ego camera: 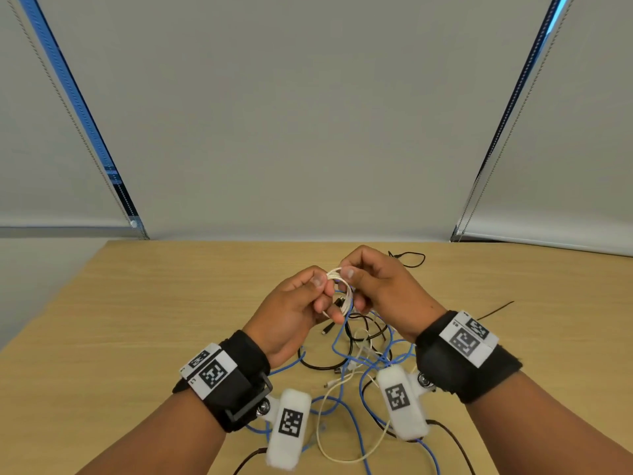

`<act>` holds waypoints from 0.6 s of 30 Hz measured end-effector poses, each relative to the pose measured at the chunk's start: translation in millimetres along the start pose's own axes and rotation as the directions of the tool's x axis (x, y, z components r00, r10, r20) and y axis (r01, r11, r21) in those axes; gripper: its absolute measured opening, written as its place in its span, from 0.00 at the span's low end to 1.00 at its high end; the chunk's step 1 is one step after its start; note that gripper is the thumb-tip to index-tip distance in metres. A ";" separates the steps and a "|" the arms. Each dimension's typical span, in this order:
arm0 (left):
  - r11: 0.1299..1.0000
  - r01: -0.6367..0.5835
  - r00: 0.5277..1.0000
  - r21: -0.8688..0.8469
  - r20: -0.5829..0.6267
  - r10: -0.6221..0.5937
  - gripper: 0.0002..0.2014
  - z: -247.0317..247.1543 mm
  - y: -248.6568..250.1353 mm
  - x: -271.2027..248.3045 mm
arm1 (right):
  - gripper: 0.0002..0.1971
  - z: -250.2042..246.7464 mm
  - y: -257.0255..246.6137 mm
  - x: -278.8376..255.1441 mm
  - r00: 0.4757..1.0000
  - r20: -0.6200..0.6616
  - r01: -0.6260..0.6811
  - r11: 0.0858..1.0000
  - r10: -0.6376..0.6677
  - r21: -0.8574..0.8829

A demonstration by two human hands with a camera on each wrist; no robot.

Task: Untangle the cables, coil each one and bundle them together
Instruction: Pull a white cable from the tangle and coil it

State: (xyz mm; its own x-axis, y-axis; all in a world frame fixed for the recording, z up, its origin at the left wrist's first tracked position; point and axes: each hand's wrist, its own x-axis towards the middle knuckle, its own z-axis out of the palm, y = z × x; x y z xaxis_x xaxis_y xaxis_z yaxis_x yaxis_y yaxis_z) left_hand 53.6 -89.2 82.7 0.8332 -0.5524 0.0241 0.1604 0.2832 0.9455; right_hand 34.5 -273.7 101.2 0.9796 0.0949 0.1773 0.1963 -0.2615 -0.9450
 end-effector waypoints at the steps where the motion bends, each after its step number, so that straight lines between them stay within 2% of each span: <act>1: 0.997 0.001 1.000 -0.076 0.000 -0.001 0.11 -1.6 2.3 -0.7 | 0.09 -5.6 1.2 1.7 1.000 -0.004 0.002 1.000 -0.002 -0.023; 4: 0.955 -0.067 0.998 -0.288 -0.039 0.058 0.13 -8.1 11.6 -0.1 | 0.07 -15.2 9.5 0.0 0.999 0.007 -0.039 0.995 0.040 -0.088; 7: 0.927 -0.196 0.978 -0.319 -0.128 0.162 0.12 -11.0 24.6 4.9 | 0.10 -1.9 22.1 -10.8 0.988 0.061 -0.136 0.987 0.142 -0.086; 9: 0.941 -0.275 0.950 -0.196 -0.208 0.234 0.11 -12.1 28.3 8.8 | 0.13 12.3 24.3 -18.8 0.978 0.132 -0.142 0.981 0.160 -0.135; 11: 0.949 -0.302 0.911 0.092 -0.265 0.316 0.11 -14.4 27.0 12.3 | 0.13 21.4 19.2 -23.6 0.977 0.182 -0.065 0.971 0.108 -0.229; 12: 0.918 -0.273 0.899 0.288 -0.263 0.350 0.11 -15.5 24.8 13.2 | 0.12 22.3 14.1 -24.0 0.980 0.186 -0.018 0.965 0.069 -0.261; 14: 0.792 -0.179 0.918 0.583 -0.190 0.348 0.12 -18.0 17.8 14.0 | 0.10 18.5 3.1 -21.6 0.989 0.144 0.028 0.956 0.015 -0.293; 16: 0.724 -0.132 0.947 0.677 -0.130 0.294 0.13 -19.6 9.3 13.7 | 0.10 11.0 -4.1 -18.2 0.995 0.101 0.049 0.948 -0.018 -0.314; 18: 0.727 -0.115 0.956 0.677 -0.123 0.265 0.13 -19.9 2.6 13.8 | 0.10 4.9 -6.0 -15.5 0.996 0.083 0.049 0.941 -0.022 -0.334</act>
State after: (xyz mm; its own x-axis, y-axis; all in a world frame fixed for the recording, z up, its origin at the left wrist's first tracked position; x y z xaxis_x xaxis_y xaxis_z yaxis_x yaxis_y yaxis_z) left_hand 76.0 -80.5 79.0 0.9045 -0.3565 0.2340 -0.3371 -0.2617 0.9044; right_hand 17.9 -268.9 102.8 0.9680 0.1803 0.1747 0.2472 -0.5621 -0.7893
